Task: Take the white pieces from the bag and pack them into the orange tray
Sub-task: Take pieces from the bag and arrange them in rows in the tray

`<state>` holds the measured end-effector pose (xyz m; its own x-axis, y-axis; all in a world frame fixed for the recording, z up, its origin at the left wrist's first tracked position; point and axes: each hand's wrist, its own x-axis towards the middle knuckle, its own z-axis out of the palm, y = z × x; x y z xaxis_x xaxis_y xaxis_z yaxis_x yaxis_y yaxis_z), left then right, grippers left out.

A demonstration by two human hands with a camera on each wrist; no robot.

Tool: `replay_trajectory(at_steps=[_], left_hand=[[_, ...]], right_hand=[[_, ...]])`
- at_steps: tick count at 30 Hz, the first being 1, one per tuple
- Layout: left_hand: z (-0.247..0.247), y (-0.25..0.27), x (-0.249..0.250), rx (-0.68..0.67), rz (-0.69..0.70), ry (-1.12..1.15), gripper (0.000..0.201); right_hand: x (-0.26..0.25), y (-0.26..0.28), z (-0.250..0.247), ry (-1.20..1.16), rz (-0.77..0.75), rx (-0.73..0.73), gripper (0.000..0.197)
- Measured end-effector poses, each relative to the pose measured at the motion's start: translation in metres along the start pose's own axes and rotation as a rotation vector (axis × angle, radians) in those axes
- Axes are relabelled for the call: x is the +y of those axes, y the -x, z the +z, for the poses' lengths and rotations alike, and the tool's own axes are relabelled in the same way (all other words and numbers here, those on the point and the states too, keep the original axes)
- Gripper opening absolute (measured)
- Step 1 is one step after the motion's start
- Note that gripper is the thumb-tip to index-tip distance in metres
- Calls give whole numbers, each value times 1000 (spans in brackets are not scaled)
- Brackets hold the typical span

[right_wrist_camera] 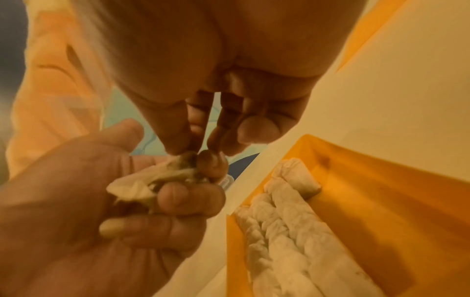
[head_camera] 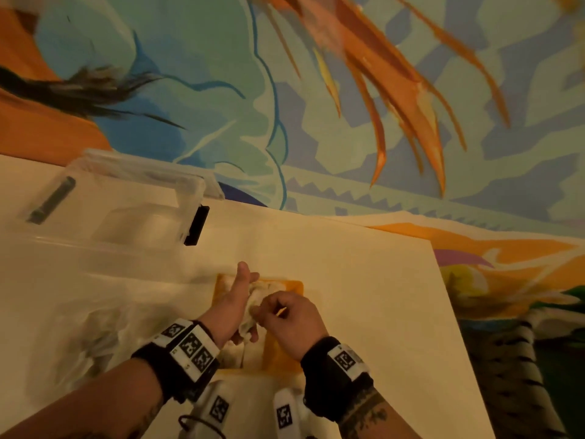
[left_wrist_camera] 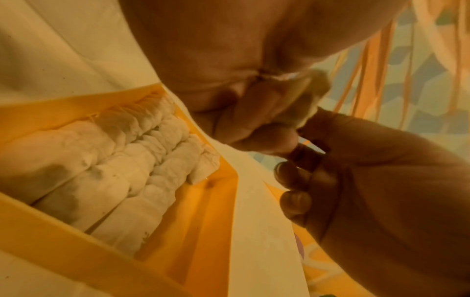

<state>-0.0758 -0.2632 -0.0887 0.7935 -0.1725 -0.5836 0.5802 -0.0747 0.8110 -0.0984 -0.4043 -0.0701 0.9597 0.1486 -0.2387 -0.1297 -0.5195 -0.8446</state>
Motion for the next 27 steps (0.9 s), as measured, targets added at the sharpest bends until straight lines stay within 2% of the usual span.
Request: replay_trajectory(at_steps=[6, 9, 13, 18, 22, 24, 27], left_hand=[[11, 10, 0, -83, 92, -142, 77], [12, 8, -7, -80, 81, -146, 91], [11, 7, -8, -72, 59, -96, 93], [7, 14, -3, -85, 136, -112, 61], [3, 10, -5, -56, 224, -157, 20], [1, 10, -4, -56, 248, -192, 17], [0, 11, -2, -65, 277, -209, 26]], right_hand=[[7, 9, -12, -266, 88, 133, 20], [3, 12, -15, -358, 62, 84, 16], [0, 12, -15, -222, 27, 6, 15], [4, 4, -20, -404, 87, 161, 13], [5, 2, -30, -384, 29, 150, 10], [7, 1, -34, -296, -3, 108, 19], [11, -3, -41, -134, -32, 69, 32]])
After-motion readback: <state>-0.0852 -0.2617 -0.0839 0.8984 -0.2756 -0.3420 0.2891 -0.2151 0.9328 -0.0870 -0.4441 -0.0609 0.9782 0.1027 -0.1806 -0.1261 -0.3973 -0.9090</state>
